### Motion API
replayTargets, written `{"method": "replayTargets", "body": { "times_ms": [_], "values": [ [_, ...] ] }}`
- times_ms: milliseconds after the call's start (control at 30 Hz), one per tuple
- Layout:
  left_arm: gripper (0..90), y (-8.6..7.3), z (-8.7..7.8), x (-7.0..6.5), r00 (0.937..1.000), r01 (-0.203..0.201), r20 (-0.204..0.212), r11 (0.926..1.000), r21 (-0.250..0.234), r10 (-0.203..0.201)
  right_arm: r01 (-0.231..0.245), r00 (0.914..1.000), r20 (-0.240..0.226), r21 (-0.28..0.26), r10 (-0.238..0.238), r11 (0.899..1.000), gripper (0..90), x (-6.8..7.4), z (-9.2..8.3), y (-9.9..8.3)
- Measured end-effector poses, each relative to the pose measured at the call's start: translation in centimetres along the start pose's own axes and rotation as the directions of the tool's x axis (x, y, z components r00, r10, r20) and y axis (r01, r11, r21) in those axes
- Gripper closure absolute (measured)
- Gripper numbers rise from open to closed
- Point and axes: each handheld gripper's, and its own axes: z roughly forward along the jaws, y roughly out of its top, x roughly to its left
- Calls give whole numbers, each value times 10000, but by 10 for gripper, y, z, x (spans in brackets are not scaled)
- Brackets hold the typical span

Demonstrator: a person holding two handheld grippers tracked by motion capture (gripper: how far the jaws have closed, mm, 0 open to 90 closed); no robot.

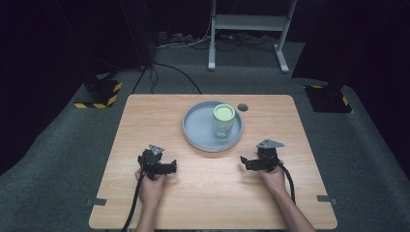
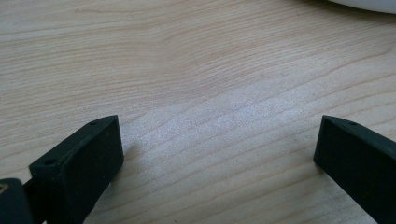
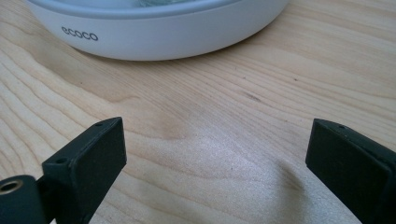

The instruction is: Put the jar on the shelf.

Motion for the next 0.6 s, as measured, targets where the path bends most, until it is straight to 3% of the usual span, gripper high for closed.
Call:
{"method": "replayTargets", "body": {
  "times_ms": [367,500,600],
  "values": [
    [15,0,0,0,10000,-2,1,10000,1,2,69,9998,165,352,-75,9994,51,1,3,1],
    [15,0,0,0,10000,-4,2,10000,3,4,14,9998,204,765,-30,9971,64,1,7,3],
    [15,0,0,0,10000,6,9,10000,0,-6,257,9988,383,945,-294,9952,74,3,10,4]
  ]
}}
